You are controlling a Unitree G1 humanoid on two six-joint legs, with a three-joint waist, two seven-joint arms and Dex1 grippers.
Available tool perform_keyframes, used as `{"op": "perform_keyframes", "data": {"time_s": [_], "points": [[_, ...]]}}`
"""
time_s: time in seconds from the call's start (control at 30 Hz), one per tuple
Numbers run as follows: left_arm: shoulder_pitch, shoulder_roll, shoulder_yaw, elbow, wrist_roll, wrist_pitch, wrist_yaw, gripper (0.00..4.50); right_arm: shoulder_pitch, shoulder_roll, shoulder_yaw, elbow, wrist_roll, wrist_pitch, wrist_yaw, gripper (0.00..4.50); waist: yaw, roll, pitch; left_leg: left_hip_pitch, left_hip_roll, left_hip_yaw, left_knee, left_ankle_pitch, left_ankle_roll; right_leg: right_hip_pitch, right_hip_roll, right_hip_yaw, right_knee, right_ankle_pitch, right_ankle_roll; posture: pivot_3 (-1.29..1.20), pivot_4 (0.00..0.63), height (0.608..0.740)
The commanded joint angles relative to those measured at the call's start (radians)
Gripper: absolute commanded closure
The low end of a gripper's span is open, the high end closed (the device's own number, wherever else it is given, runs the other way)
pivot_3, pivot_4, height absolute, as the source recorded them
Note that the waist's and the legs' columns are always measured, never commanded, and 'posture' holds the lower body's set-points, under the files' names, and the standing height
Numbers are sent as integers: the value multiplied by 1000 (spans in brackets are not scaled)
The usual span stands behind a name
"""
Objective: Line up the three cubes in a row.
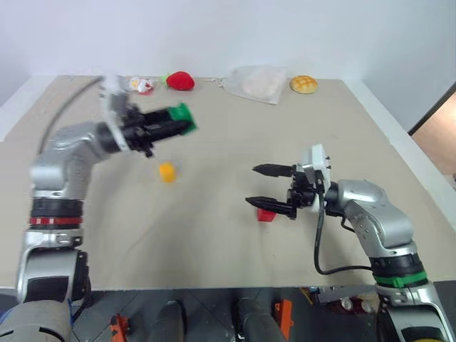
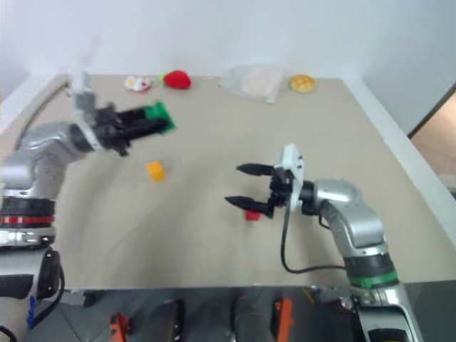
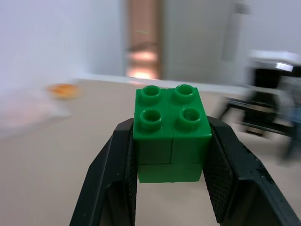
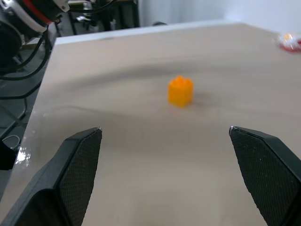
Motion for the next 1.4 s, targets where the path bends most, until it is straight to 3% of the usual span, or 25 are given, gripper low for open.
{"op": "perform_keyframes", "data": {"time_s": [0.03,0.33,0.6,0.9,1.4], "points": [[19,-38,-98,-10,55,-55,-81,3194,74,-82,-110,-119,54,29,-8,0,-4,0,0,1,0,1,0,0,0,0,0,1,1,0,0,0,150,739],[68,-139,-216,193,223,-310,-172,3194,276,-249,-308,-166,95,52,11,0,-1,2,0,2,1,0,4,0,1,1,2,2,2,0,-5,0,150,739],[106,-147,-218,285,309,-438,-176,3194,254,-265,-271,-114,63,24,23,0,-5,2,0,3,0,3,7,0,2,2,3,6,2,2,-3,0,150,739],[152,-126,-179,279,318,-455,-136,3194,189,-249,-214,-58,46,-5,24,0,-3,2,0,2,0,3,7,0,2,1,3,7,2,2,-3,0,150,739],[137,-201,-204,327,361,-529,-100,3194,150,-238,-181,-46,48,-7,21,0,-2,2,0,2,0,3,7,0,2,1,3,7,2,2,-2,0,150,739]]}}
